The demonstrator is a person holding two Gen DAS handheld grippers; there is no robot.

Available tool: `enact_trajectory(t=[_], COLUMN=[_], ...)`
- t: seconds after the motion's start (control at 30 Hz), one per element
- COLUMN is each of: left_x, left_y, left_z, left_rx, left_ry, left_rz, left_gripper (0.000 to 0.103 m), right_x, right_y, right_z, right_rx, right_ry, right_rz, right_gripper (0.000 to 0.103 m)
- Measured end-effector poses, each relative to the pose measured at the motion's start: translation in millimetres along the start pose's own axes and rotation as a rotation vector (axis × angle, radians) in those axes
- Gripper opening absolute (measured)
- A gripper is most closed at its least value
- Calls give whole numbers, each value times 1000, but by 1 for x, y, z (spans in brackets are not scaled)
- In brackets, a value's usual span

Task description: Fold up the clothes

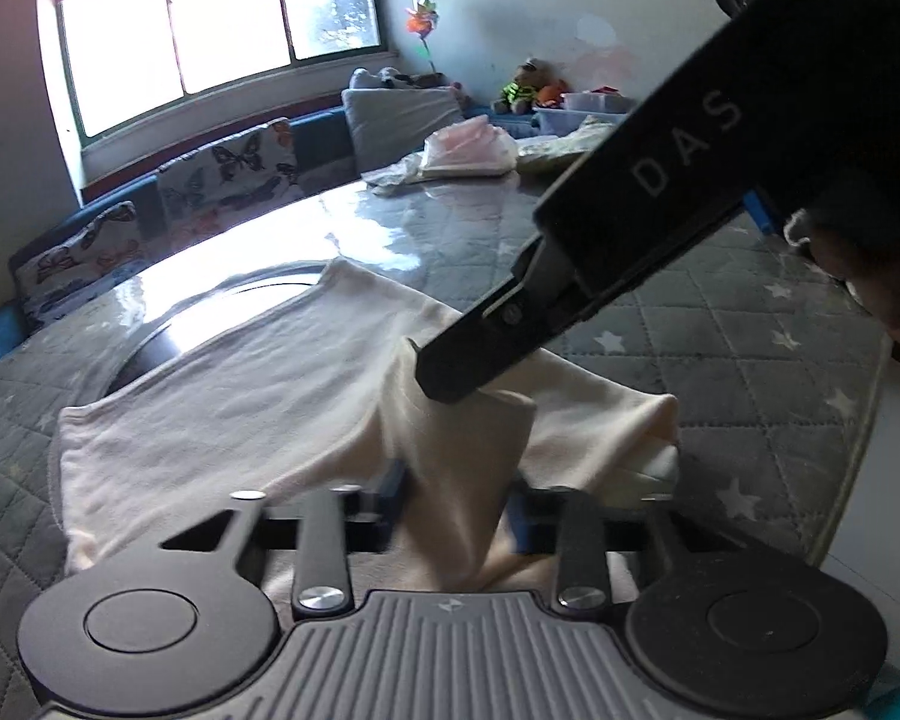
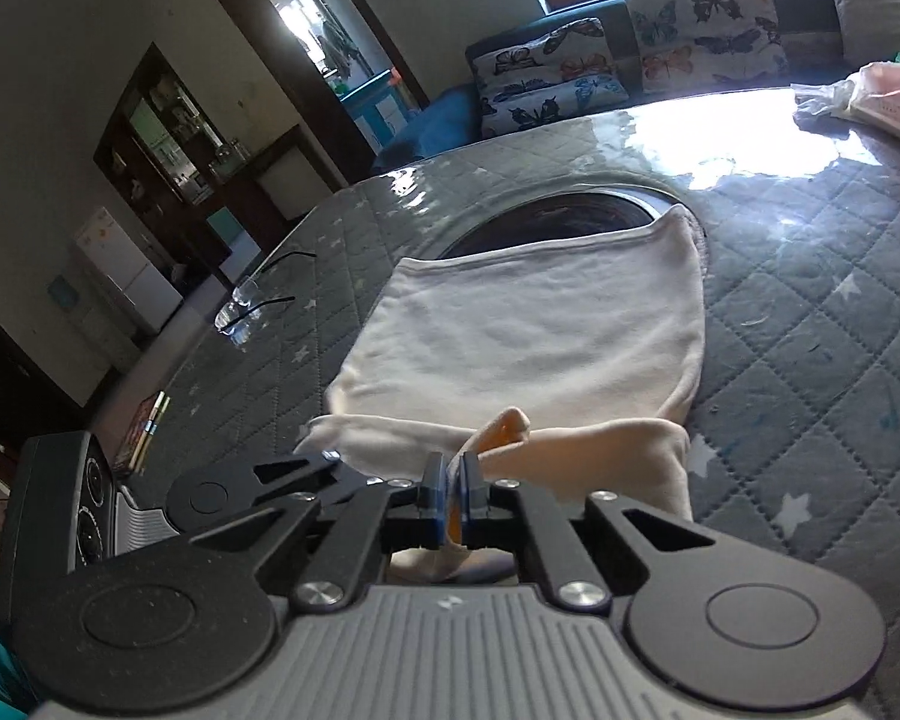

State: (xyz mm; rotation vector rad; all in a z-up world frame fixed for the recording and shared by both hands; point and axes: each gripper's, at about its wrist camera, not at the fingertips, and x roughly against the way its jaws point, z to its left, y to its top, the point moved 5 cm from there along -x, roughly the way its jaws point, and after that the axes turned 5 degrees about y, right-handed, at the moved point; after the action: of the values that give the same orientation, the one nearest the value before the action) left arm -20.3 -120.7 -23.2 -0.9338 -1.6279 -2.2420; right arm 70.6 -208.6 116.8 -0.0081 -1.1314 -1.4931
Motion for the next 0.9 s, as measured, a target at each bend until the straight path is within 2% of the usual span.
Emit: enact_trajectory(t=[0.03,0.13,0.2,0.3,0.4,0.5,0.6,0.67,0.77,0.87,0.9], left_x=[1,9,21,46,70,88,101,106,102,92,87], left_y=[1,4,7,12,16,21,21,19,7,-8,-12], left_z=[3,24,50,93,127,146,161,164,164,163,164], left_rx=[11,68,145,259,322,347,374,387,407,426,441], left_ry=[-2,0,15,50,96,131,154,142,101,85,87], left_rz=[-5,-23,-49,-102,-158,-196,-225,-227,-162,-89,-63], left_gripper=[19,10,9,8,8,8,8,8,10,21,30], right_x=[0,3,9,15,5,-18,-45,-59,-74,-75,-74], right_y=[1,4,9,13,13,4,-7,-13,-18,-16,-16], right_z=[1,4,4,2,-2,8,27,36,45,43,43], right_rx=[1,-2,8,21,34,155,281,322,352,323,321], right_ry=[1,22,5,-1,-40,-95,-96,-107,-112,-105,-108], right_rz=[-3,-20,-63,-92,-69,-13,53,79,102,95,91], right_gripper=[3,10,27,27,27,27,27,27,27,27,27])
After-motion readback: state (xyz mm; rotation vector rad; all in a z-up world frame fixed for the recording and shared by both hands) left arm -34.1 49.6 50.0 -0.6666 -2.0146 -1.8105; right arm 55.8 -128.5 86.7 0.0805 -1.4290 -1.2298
